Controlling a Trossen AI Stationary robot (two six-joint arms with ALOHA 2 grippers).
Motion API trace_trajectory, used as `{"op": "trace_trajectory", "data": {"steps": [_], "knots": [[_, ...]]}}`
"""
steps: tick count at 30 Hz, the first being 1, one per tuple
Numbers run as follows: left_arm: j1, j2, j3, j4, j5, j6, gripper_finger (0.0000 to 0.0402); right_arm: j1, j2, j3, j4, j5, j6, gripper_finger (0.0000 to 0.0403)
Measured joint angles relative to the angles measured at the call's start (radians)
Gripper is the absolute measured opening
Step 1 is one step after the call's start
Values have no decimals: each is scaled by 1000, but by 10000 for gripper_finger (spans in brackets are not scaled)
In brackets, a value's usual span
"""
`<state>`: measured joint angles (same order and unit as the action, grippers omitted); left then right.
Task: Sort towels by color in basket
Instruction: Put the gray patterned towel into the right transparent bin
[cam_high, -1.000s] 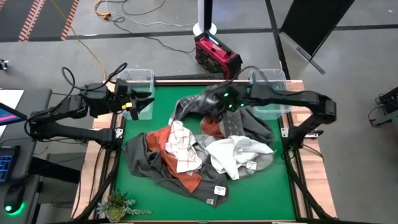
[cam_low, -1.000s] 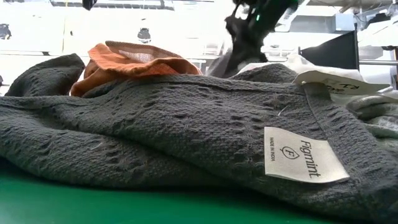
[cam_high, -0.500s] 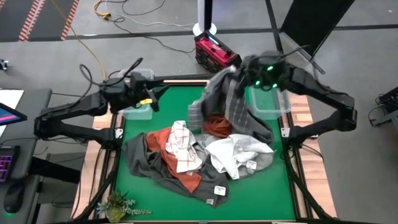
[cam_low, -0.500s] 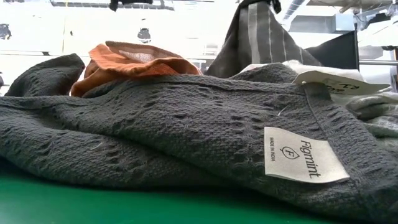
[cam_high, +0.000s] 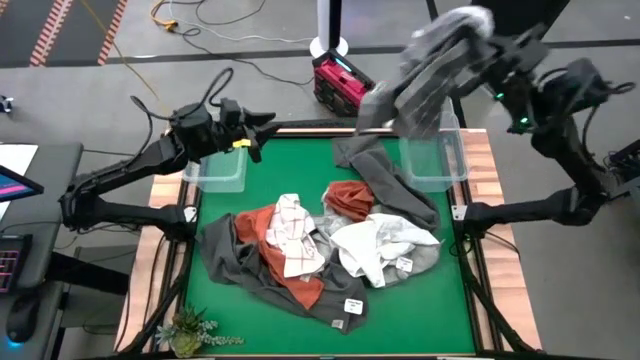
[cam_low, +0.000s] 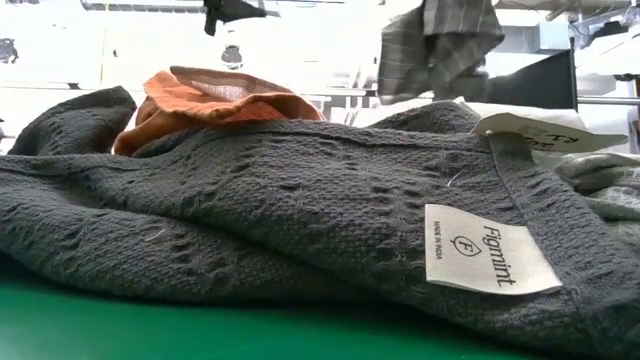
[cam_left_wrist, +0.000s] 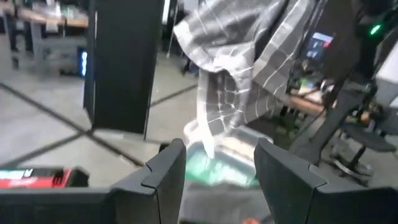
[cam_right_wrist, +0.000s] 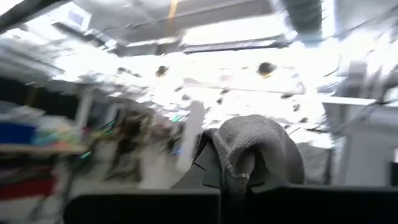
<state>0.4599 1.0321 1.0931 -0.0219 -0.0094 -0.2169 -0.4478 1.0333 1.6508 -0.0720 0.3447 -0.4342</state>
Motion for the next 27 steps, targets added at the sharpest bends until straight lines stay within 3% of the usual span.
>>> {"op": "trace_trajectory", "data": {"steps": [5, 13, 18, 23, 27], "knots": [[21, 0, 0, 28, 5, 11, 180, 0, -40, -1, 37, 4, -71, 25], [25, 0, 0, 27, 5, -2, 180, -1, -24, 0, -311, 29, 102, 27], [25, 0, 0, 28, 5, -4, 180, -22, 46, -5, -431, 171, 180, 22], [25, 0, 0, 28, 5, -4, 180, -74, 90, -1, -419, 473, 80, 24], [24, 0, 0, 27, 5, -4, 180, -104, 94, -2, -480, 525, 51, 26]]}}
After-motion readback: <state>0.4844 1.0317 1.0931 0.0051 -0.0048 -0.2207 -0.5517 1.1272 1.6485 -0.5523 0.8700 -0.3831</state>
